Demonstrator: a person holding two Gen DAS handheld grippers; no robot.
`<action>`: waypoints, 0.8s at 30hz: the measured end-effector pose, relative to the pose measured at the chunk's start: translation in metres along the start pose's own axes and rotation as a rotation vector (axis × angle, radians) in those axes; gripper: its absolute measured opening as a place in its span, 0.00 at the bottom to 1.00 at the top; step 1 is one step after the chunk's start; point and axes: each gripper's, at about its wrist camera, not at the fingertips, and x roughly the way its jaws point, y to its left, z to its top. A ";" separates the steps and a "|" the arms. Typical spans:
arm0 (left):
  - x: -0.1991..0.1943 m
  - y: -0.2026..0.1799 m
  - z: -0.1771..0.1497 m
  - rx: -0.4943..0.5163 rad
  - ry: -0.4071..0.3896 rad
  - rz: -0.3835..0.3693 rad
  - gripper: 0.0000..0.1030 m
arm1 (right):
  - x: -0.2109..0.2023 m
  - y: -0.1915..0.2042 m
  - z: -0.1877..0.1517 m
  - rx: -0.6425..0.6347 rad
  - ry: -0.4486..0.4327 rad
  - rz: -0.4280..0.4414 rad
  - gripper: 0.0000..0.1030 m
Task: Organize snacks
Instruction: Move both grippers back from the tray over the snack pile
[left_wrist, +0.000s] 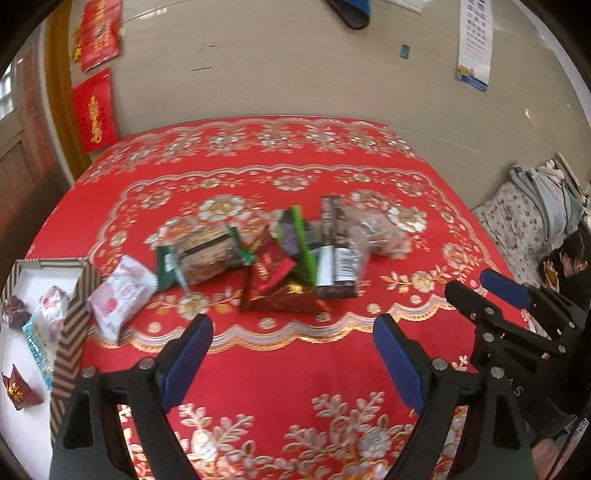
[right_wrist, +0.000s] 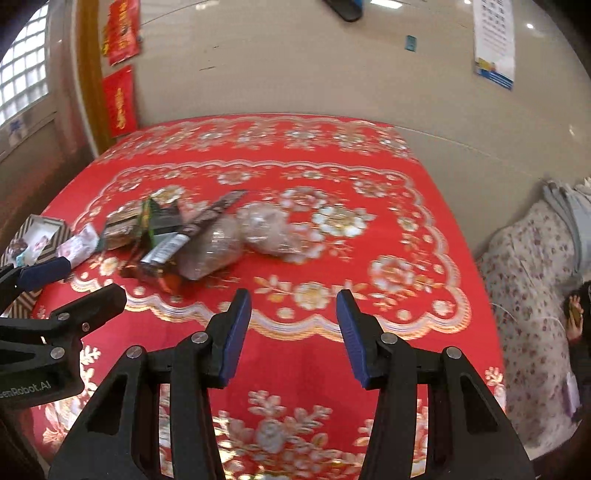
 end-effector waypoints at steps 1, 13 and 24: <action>0.001 -0.004 0.001 0.006 0.003 -0.003 0.87 | 0.000 -0.005 -0.001 0.007 0.002 -0.004 0.46; 0.009 -0.032 0.002 0.050 0.010 -0.008 0.87 | -0.001 -0.034 -0.008 0.046 0.009 -0.023 0.46; 0.014 -0.049 0.001 0.081 0.003 0.005 0.87 | 0.002 -0.044 -0.010 0.062 0.018 -0.024 0.46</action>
